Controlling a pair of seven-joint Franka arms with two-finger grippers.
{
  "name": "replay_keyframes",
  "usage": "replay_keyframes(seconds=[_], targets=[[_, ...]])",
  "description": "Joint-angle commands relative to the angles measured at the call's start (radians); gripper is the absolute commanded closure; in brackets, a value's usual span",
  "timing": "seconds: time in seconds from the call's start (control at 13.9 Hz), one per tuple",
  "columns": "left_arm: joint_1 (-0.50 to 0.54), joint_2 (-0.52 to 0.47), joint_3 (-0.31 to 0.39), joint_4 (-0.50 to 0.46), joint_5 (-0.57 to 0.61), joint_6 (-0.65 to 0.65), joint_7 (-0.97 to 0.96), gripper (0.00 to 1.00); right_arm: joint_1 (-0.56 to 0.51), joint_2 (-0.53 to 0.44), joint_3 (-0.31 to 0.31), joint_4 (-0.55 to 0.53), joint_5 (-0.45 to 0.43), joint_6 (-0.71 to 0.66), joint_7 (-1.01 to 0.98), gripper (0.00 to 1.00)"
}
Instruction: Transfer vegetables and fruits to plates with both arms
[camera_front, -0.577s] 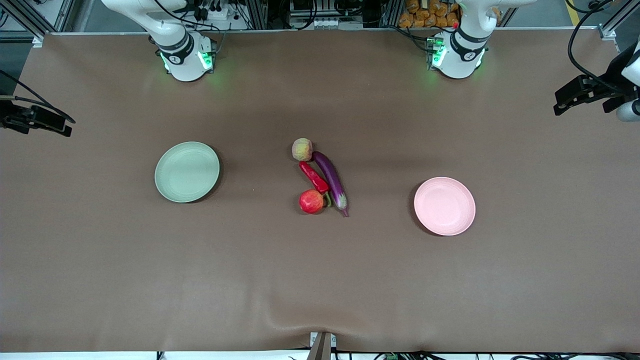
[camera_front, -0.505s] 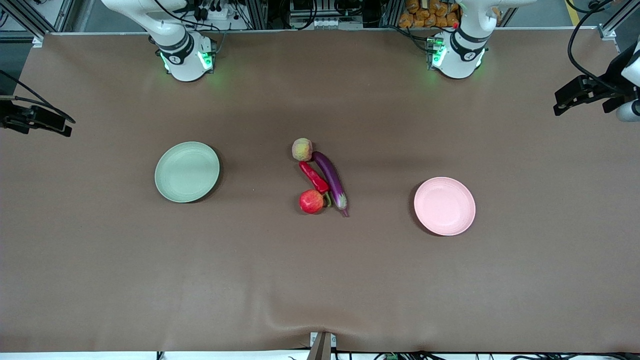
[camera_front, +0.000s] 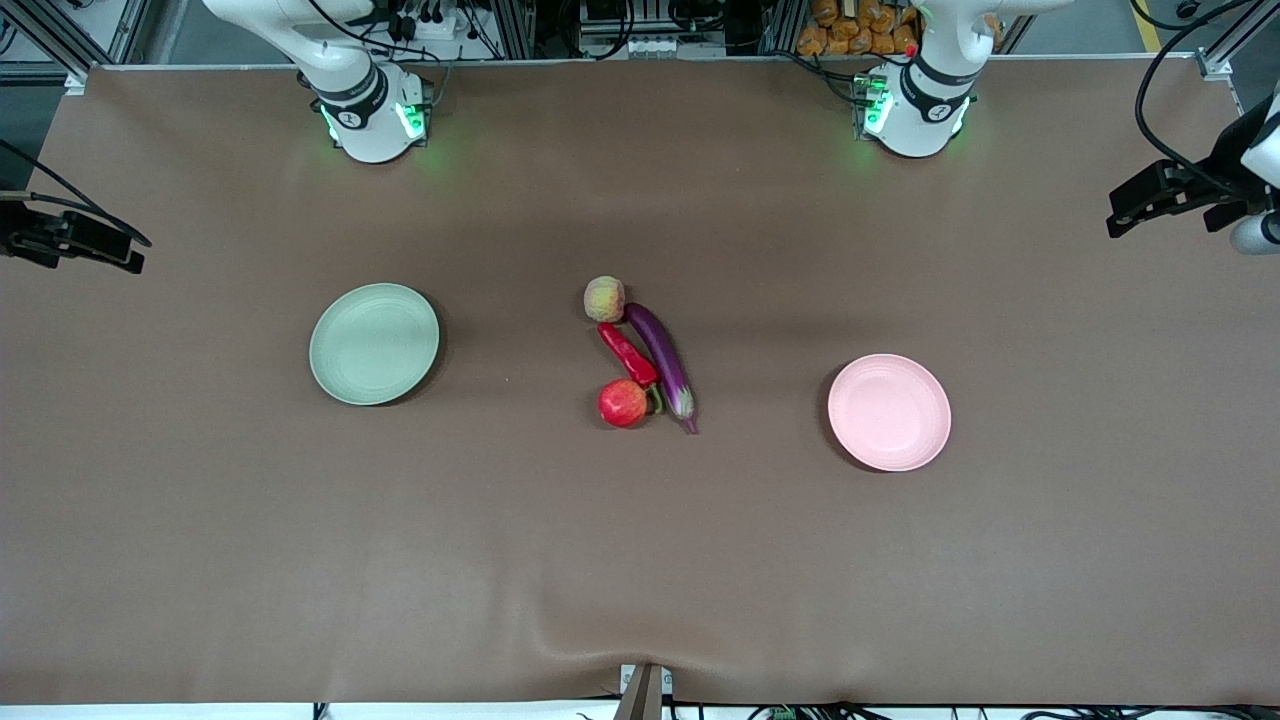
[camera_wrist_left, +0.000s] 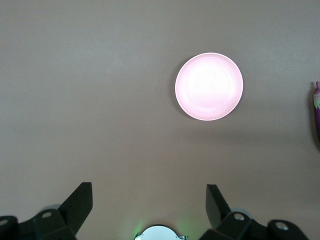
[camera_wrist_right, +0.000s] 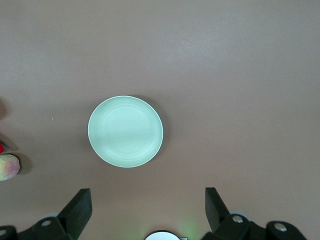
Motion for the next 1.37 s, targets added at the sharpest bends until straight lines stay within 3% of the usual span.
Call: replay_keyframes(seconds=[0.0, 1.01, 1.3], targets=[[0.000, 0.009, -0.005, 0.009, -0.012, -0.025, -0.016, 0.00, 0.001, 0.006, 0.005, 0.014, -0.015, -0.007, -0.009, 0.00], [-0.005, 0.014, -0.028, -0.003, -0.004, -0.023, -0.031, 0.00, 0.012, 0.009, 0.007, 0.014, -0.006, 0.012, 0.001, 0.00], [-0.064, 0.148, -0.109, -0.001, -0.012, 0.102, -0.164, 0.00, 0.040, 0.036, 0.007, 0.015, 0.002, 0.058, 0.003, 0.00]])
